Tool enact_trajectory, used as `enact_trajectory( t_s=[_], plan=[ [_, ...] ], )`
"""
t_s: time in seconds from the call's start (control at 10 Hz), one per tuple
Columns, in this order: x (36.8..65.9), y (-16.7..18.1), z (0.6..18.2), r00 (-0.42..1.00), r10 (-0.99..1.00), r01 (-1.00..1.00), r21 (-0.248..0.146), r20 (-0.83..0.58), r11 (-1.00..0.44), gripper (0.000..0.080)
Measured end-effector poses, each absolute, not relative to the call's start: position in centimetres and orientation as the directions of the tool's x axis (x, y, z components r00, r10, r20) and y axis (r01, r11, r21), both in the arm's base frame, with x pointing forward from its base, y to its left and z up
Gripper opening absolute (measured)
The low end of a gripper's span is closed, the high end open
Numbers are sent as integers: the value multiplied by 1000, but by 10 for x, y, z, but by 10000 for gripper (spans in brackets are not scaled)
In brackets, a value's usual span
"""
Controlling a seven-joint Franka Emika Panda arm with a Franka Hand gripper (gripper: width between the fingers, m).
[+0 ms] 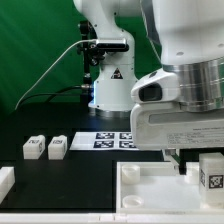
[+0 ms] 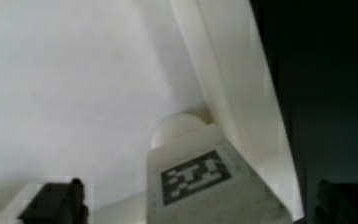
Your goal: Assemble one leg
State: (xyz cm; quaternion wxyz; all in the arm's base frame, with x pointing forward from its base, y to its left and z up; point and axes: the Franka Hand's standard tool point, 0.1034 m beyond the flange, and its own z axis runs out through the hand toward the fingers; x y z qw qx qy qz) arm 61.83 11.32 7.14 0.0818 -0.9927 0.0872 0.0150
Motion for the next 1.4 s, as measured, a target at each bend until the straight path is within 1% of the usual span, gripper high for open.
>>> enact_trajectory(
  t_s=[0.1,0.2,0.3,0.5,0.7,0.8,0.9,1.0,1.1,1.2,1.3,1.4],
  plan=[
    [621,112,72,993,-114,-116,-161,-21,-980,649],
    [621,113,72,985,-171,-174,-161,-32,-971,623],
    [621,113,72,979,-199,-203,-163,-37,-966,623],
    [620,115,72,912,-403,-410,-159,-75,-898,288],
    [621,116,71,805,-583,-593,-144,-108,-792,291],
    [625,116,71,710,-692,-704,-143,-128,-696,291],
    [629,114,72,594,-790,-804,-150,-151,-575,291],
    [630,113,71,434,-880,-899,-143,-190,-413,291],
    [629,115,70,271,-936,-961,-127,-226,-248,291],
    [629,118,70,140,-961,-988,-100,-237,-119,291],
    [629,119,70,84,-968,-994,-93,-237,-64,291],
    [629,119,70,114,-965,-991,-99,-235,-93,291]
  ],
)
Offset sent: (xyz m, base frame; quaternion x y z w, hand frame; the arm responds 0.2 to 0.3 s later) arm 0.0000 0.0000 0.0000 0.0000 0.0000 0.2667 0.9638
